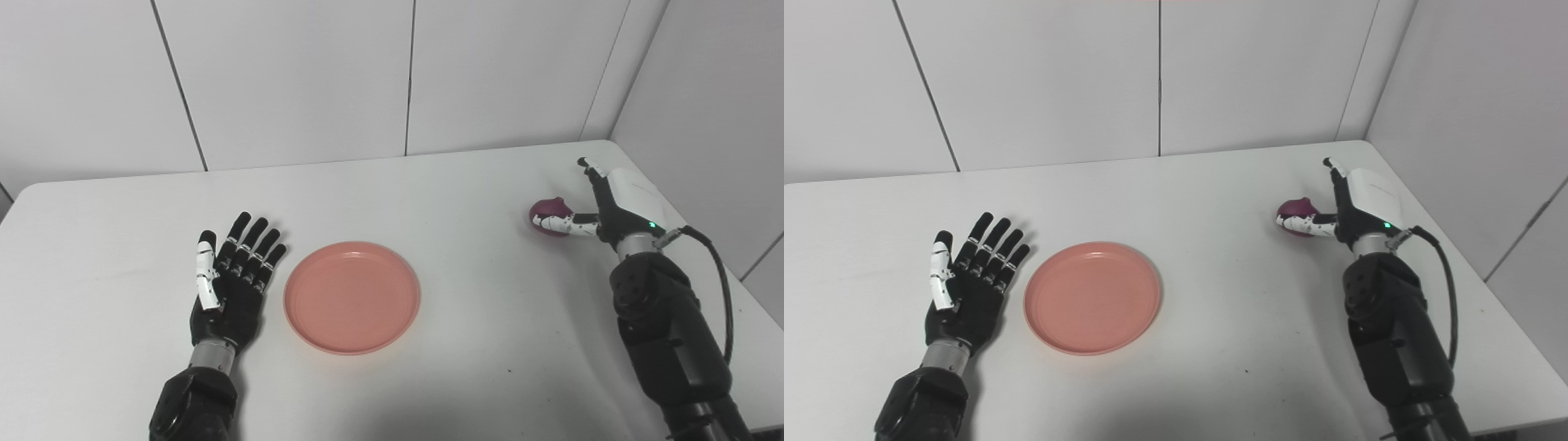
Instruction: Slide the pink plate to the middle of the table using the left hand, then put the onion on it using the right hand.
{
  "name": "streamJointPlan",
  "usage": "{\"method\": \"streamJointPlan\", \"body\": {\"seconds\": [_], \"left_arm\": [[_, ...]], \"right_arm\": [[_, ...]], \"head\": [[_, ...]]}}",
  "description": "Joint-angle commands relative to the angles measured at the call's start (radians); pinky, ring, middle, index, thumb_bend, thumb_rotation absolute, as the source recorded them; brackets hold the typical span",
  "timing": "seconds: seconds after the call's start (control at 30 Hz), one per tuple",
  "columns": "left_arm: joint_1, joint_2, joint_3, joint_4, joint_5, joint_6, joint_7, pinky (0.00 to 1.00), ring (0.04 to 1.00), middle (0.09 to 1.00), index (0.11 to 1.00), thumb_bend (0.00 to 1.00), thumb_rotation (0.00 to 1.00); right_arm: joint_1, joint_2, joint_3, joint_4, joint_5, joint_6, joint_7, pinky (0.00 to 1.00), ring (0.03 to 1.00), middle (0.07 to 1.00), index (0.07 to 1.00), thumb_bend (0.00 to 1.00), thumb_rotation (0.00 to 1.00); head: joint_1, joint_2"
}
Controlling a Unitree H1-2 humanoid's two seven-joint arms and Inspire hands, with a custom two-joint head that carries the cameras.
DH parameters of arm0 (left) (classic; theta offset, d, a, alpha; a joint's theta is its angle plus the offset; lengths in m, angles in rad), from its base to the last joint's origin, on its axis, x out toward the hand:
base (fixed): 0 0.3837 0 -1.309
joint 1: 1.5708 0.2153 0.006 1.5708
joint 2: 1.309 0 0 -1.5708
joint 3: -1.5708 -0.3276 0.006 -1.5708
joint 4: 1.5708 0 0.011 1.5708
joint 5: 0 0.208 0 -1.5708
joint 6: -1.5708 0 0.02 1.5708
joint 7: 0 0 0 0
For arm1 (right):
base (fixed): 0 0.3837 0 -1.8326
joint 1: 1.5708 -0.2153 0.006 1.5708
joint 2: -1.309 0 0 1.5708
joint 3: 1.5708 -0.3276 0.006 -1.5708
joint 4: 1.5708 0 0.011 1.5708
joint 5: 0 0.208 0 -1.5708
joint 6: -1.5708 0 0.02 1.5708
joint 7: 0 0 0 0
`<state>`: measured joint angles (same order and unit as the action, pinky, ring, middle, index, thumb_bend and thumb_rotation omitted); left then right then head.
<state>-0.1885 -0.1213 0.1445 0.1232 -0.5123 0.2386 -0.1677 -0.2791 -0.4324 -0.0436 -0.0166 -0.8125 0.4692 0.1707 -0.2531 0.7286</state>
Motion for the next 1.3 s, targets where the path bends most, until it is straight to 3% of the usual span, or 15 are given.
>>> {"method": "streamJointPlan", "body": {"seconds": [0.0,1.27], "left_arm": [[0.02,0.008,0.005,0.015,0.021,0.009,0.027,0.88,0.872,0.88,0.874,0.39,1.0],[0.031,0.008,0.008,0.011,0.011,0.014,0.023,0.89,0.877,0.889,0.883,0.38,1.0]], "right_arm": [[-0.064,-0.022,-0.004,0.001,0.004,-0.005,-0.037,0.65,0.808,0.883,0.9,1.0,0.51],[-0.096,-0.066,0.087,0.095,0.018,-0.002,-0.028,0.64,0.818,0.889,0.894,0.97,0.33]], "head": [[0.0,0.001],[0.001,0.005]]}}
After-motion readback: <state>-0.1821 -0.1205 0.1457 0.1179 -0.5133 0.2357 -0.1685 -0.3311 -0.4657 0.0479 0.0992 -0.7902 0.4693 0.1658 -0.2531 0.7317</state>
